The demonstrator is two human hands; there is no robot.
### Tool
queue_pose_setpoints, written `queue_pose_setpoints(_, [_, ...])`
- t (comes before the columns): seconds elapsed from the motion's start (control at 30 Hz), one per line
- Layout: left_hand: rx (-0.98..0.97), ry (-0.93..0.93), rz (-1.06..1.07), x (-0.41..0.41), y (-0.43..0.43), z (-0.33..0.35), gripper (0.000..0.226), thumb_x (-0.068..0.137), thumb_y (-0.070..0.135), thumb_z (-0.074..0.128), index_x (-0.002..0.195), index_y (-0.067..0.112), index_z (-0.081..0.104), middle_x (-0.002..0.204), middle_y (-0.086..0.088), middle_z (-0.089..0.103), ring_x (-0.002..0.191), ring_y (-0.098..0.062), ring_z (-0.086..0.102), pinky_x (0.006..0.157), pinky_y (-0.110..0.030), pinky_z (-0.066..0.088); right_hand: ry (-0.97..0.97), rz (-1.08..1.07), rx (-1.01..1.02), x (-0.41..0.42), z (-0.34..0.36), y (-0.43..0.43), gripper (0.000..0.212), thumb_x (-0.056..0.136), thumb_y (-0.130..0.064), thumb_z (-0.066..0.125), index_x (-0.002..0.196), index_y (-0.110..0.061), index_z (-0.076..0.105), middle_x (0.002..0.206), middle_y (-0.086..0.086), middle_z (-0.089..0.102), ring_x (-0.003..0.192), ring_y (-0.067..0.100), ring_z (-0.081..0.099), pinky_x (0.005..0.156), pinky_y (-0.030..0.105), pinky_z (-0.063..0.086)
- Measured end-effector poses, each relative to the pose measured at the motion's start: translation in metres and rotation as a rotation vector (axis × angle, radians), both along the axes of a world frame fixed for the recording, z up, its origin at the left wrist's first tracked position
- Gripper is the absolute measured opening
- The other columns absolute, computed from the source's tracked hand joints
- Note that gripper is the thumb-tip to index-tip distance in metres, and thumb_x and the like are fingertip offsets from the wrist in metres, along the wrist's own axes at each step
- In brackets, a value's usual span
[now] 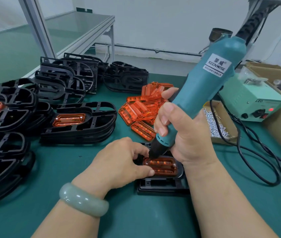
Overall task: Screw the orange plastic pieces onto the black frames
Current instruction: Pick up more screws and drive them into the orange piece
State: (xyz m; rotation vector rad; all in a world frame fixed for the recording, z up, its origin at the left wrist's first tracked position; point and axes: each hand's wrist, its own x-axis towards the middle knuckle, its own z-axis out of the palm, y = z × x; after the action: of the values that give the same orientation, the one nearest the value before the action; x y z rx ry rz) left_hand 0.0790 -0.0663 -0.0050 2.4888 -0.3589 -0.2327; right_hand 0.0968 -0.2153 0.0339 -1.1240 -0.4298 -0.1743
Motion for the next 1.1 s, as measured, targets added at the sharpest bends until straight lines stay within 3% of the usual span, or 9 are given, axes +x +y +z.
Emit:
queue_pose_setpoints(0.27, [-0.010, 0.003, 0.014, -0.0009, -0.0013, 0.0004, 0.039, 0.062, 0.057, 0.074, 0.099, 0.048, 0.064, 0.083, 0.014, 0.051, 0.082, -0.008, 0.051, 0.079, -0.031, 0.048, 0.021, 0.003, 0.014, 0.0019, -0.0009, 0.0000, 0.027, 0.077, -0.021, 0.062, 0.103, -0.016, 0.059, 0.055, -0.004, 0.046, 0.042, 0.013, 0.042, 0.050, 0.025, 0.037])
queue_pose_setpoints(0.5, [0.000, 0.000, 0.033, -0.0034, -0.0033, 0.0036, 0.034, 0.063, 0.055, 0.075, 0.093, 0.051, 0.062, 0.078, 0.013, 0.054, 0.081, -0.009, 0.054, 0.075, -0.032, 0.050, -0.024, -0.031, -0.007, -0.0004, 0.0020, 0.0061, 0.009, 0.074, -0.017, 0.061, 0.075, -0.025, 0.057, 0.051, -0.004, 0.044, 0.038, 0.014, 0.040, 0.047, 0.021, 0.037])
queue_pose_setpoints(0.63, [0.025, 0.003, 0.040, -0.0027, -0.0044, 0.0039, 0.036, 0.063, 0.057, 0.075, 0.096, 0.050, 0.063, 0.076, 0.015, 0.053, 0.080, -0.008, 0.054, 0.074, -0.030, 0.050, 0.020, -0.078, 0.001, 0.0003, 0.0013, 0.0043, 0.015, 0.078, -0.007, 0.061, 0.085, -0.015, 0.052, 0.054, -0.004, 0.045, 0.039, 0.013, 0.042, 0.047, 0.022, 0.038])
queue_pose_setpoints(0.83, [0.030, 0.026, 0.034, -0.0009, -0.0038, 0.0030, 0.039, 0.062, 0.059, 0.074, 0.099, 0.050, 0.064, 0.078, 0.016, 0.051, 0.081, -0.008, 0.053, 0.077, -0.030, 0.049, 0.029, -0.065, 0.027, 0.0027, -0.0018, 0.0002, 0.015, 0.083, -0.006, 0.052, 0.094, -0.015, 0.056, 0.053, -0.004, 0.046, 0.040, 0.013, 0.042, 0.049, 0.023, 0.038])
queue_pose_setpoints(1.1, [0.032, 0.018, 0.034, 0.0001, -0.0031, 0.0026, 0.040, 0.061, 0.060, 0.074, 0.097, 0.047, 0.064, 0.078, 0.017, 0.051, 0.081, -0.006, 0.052, 0.078, -0.032, 0.049, 0.027, 0.008, 0.095, 0.0059, -0.0055, -0.0028, 0.016, 0.076, -0.020, 0.062, 0.093, -0.020, 0.062, 0.057, -0.004, 0.048, 0.043, 0.012, 0.044, 0.052, 0.024, 0.039])
